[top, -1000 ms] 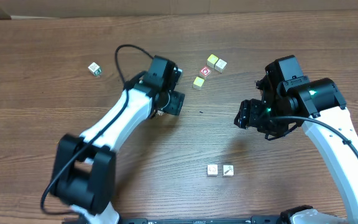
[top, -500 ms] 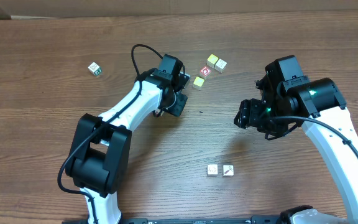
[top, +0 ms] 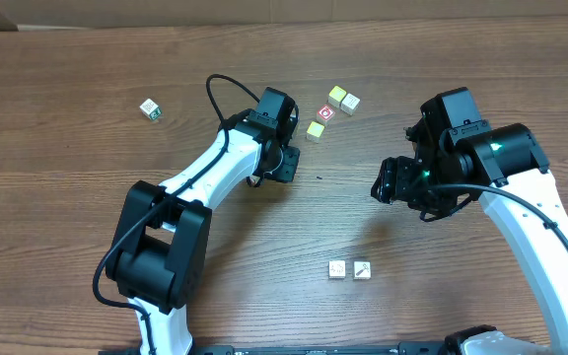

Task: Flip 4 blocks
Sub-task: 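Grasp the yellow-faced 'G' block with the left gripper, then carry the yellow 'G' block to the front row and release it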

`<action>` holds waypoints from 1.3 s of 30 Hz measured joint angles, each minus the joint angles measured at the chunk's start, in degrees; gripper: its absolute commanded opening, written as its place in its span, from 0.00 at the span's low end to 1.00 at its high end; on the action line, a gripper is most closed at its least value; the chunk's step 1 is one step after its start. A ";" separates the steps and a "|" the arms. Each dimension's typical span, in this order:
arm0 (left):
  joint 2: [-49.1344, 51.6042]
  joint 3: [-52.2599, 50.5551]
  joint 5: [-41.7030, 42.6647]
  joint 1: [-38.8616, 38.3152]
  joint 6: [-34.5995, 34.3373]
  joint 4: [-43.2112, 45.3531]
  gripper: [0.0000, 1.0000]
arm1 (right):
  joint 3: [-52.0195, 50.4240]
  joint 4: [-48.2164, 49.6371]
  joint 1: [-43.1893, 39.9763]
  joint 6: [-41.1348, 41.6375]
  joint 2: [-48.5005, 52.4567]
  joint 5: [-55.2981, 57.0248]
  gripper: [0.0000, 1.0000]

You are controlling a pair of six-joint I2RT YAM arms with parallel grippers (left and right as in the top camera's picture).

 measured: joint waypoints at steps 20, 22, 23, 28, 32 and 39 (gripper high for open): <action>-3.56 3.02 0.90 0.00 -5.29 -10.78 0.04 | 0.00 0.00 0.00 -0.02 0.00 -0.46 0.73; -6.84 3.17 0.90 0.00 -5.95 -12.66 0.04 | 0.00 0.02 0.00 0.02 0.00 -0.48 0.73; -9.11 3.39 0.87 0.00 -6.45 -13.94 0.04 | 0.00 0.02 0.00 0.00 0.00 -0.48 0.73; -17.11 3.63 0.44 0.00 -8.31 -18.43 0.05 | 0.00 0.02 -0.02 0.00 0.00 -0.46 0.73; -23.08 -0.07 0.11 0.00 -9.99 -19.47 0.05 | 0.00 0.00 -0.02 0.00 0.00 -0.48 0.72; -31.15 -15.96 -0.35 -3.34 -15.13 -15.69 0.04 | 0.00 0.02 0.00 0.00 0.00 -0.48 0.72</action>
